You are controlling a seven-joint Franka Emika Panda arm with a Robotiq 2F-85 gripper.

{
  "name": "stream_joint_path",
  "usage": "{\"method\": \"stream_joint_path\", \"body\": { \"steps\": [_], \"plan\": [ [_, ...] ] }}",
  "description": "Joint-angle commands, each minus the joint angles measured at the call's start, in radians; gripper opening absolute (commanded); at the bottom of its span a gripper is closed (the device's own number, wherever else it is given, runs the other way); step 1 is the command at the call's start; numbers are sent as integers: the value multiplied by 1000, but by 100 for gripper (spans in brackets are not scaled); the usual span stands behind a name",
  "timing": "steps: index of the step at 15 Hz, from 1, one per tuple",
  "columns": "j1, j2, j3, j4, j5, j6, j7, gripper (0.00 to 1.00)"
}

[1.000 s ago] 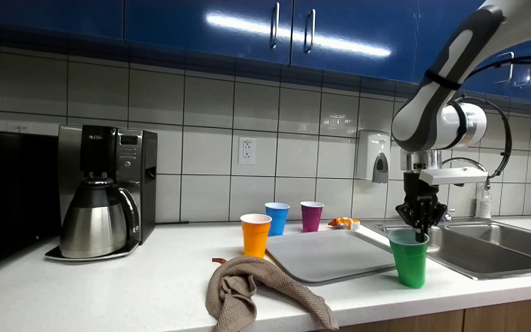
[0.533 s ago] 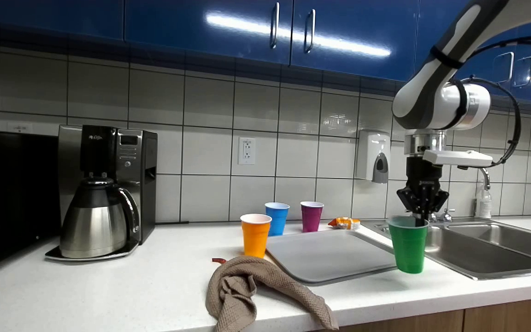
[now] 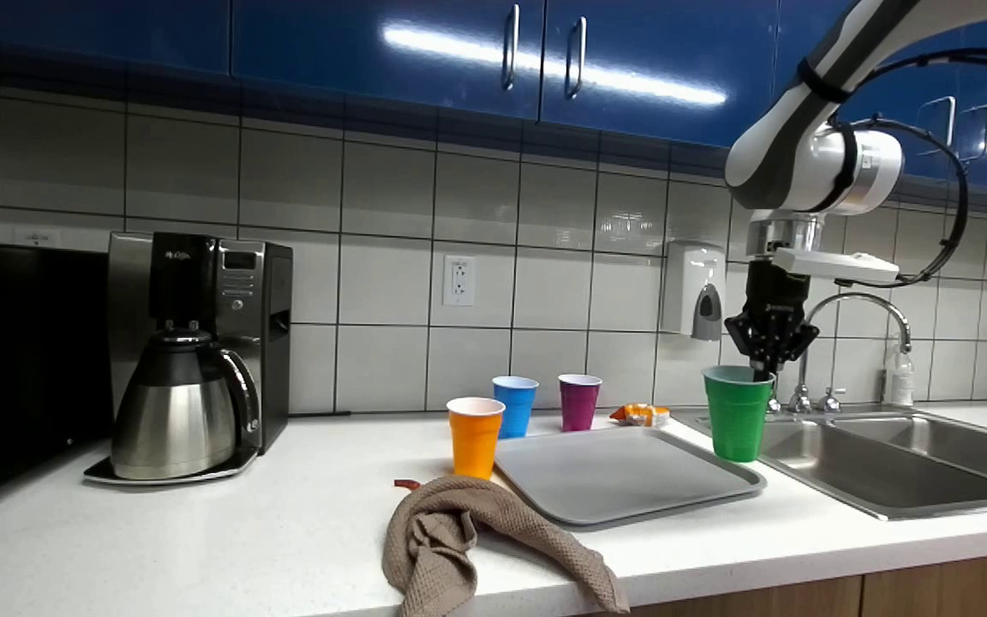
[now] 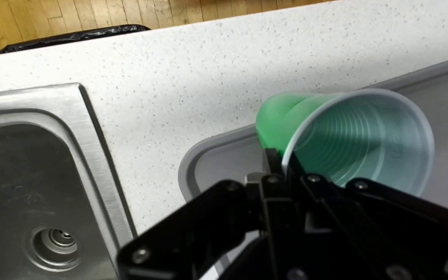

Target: Put the cups on the grey tray.

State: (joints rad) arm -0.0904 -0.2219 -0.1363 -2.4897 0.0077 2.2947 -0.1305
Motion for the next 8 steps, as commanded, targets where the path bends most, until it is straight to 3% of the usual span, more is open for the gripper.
{"method": "stream_joint_path", "body": {
  "steps": [1, 8],
  "plan": [
    [-1, 65, -7, 75, 50, -22, 2, 1],
    [-6, 207, 1, 147, 99, 25, 68, 1]
  ]
}}
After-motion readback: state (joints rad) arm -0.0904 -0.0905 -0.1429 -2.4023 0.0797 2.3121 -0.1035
